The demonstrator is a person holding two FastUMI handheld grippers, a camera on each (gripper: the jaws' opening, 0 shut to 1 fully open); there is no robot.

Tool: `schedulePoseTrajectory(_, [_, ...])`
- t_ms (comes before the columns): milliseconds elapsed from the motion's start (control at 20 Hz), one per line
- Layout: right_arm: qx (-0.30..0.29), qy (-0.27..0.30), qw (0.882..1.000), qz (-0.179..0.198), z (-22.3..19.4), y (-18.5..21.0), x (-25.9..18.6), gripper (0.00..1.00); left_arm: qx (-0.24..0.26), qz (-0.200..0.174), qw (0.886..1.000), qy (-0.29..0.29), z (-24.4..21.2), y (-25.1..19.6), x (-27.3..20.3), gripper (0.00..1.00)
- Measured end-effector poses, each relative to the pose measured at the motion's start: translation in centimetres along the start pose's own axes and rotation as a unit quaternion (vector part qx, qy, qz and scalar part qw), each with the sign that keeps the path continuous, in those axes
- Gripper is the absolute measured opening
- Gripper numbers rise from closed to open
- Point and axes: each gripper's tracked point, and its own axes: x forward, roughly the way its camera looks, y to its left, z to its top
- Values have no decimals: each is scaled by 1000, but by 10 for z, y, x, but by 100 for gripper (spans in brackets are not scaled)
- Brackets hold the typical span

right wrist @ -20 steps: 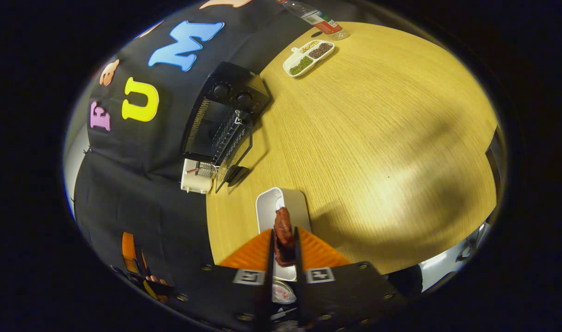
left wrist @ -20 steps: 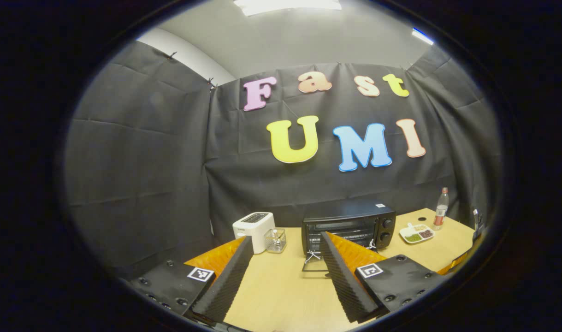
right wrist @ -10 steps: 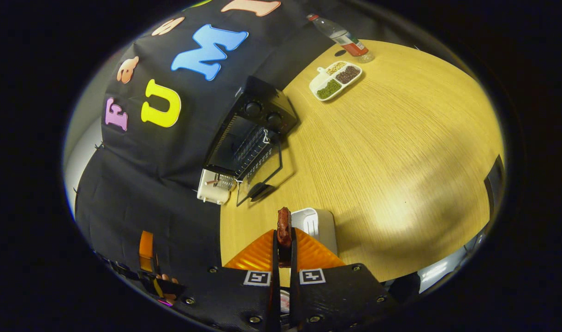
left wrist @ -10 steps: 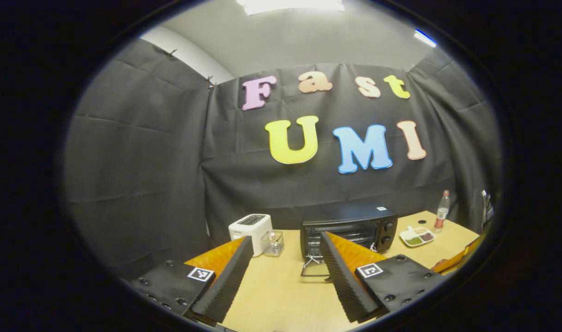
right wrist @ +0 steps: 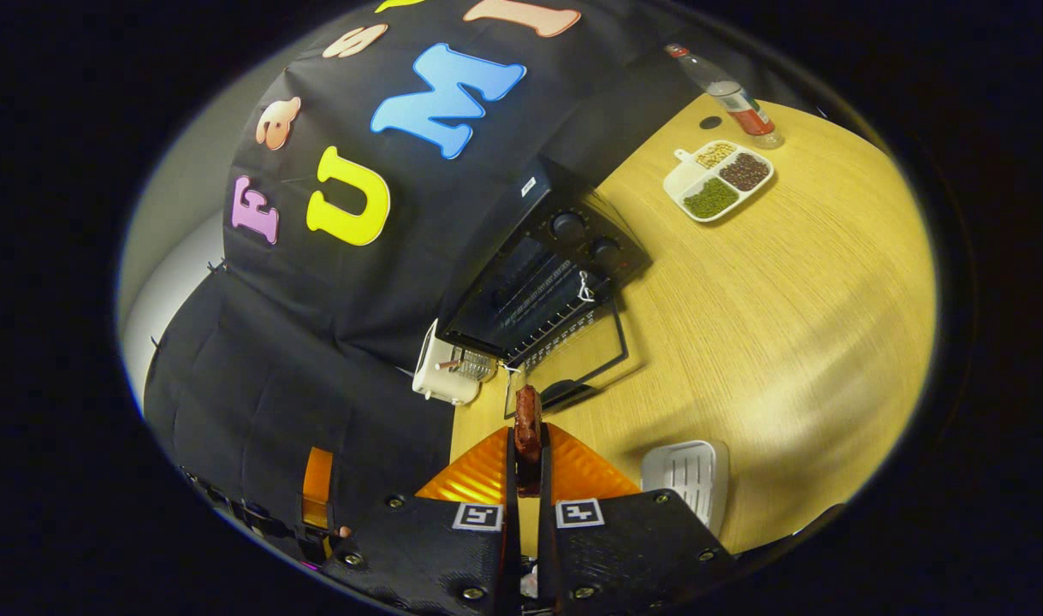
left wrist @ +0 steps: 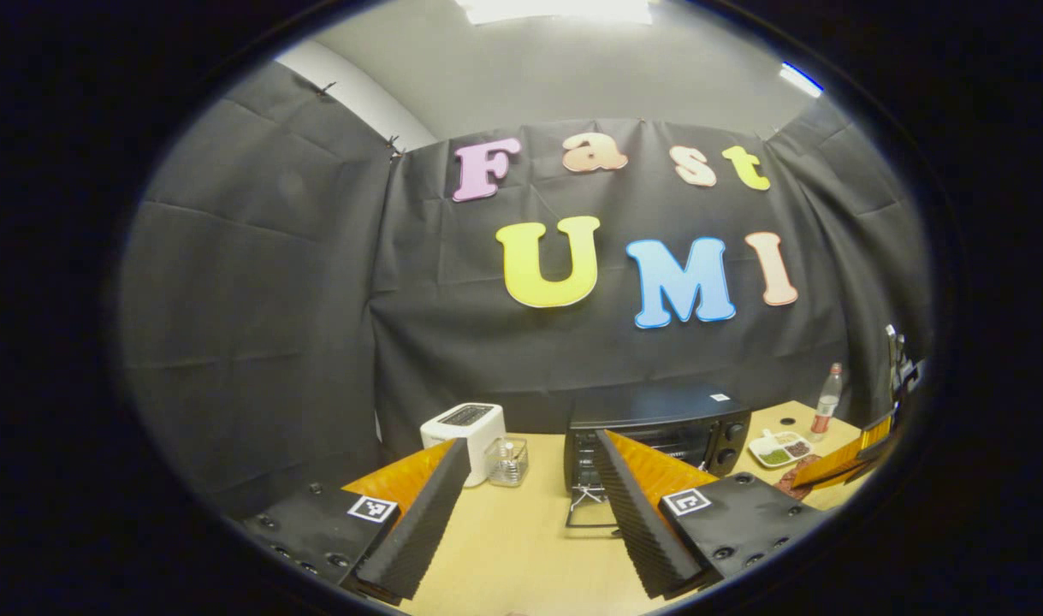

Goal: Open the electric oven with the left hand, put the food in, and close the electric oven.

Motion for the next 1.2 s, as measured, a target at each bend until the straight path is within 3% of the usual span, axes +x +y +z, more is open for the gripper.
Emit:
schedulePoseTrajectory(350, [-5,-27,1000,12,21,27,69,8,1,27,1000,5,-8,52,24,90])
schedulePoseTrajectory(400, [-5,-33,999,12,25,29,80,8,1,30,1000,7,-10,59,27,97])
schedulePoseTrajectory(1000, [-14,-108,994,11,64,33,183,8,10,42,999,29,-30,105,75,100])
schedulePoseTrajectory(1200, [-34,-128,991,-6,72,25,215,8,23,48,998,39,-38,116,83,98])
